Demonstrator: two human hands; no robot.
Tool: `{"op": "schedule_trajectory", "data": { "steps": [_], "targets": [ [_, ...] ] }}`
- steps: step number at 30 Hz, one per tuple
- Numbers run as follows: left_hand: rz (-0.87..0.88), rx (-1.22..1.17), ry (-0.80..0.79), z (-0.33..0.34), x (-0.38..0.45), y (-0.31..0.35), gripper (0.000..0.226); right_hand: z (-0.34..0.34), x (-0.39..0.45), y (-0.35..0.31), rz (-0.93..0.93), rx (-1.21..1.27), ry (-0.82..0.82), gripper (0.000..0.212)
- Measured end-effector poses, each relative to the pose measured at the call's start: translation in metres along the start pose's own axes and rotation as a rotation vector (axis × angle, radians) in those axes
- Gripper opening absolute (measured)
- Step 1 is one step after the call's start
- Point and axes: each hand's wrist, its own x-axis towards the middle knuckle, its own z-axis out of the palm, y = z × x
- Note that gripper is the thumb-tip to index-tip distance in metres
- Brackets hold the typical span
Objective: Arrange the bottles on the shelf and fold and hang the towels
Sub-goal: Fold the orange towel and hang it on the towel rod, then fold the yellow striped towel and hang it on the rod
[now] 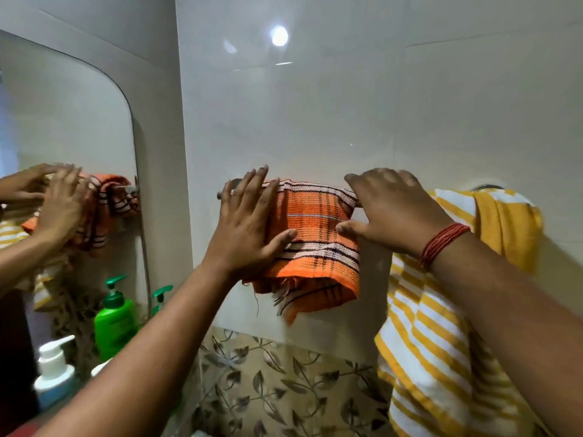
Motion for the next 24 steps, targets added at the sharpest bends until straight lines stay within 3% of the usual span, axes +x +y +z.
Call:
{"op": "schedule_trajectory", "data": {
  "steps": [5,8,11,13,17,20,24],
  "targets": [
    [0.061,-0.072,0.113,-0.001,-0.007,0.070,0.073,0.005,-0.051,0.003,0.085,0.225,0.422,0.058],
    [0.118,-0.228,0.157,0.004,-0.022,0.130,0.063,0.018,-0.095,0.009,0.200,0.394,0.592,0.044],
    [0.102,-0.479,0.071,0.013,-0.033,0.185,0.063,0.036,-0.131,0.020,0.348,0.489,0.680,0.040],
    [-0.017,-0.691,-0.013,0.021,-0.033,0.210,0.065,0.049,-0.147,0.028,0.446,0.500,0.737,0.038],
    [-0.311,-0.945,-0.047,0.040,-0.012,0.251,0.068,0.071,-0.162,0.047,0.650,0.709,0.790,0.050],
    [-0.469,-0.992,0.044,0.046,0.012,0.269,0.059,0.079,-0.154,0.058,0.771,1.029,0.663,0.070],
    [-0.625,-0.984,0.097,0.061,0.036,0.276,0.063,0.080,-0.137,0.078,0.704,1.128,0.541,0.053]
  ]
}}
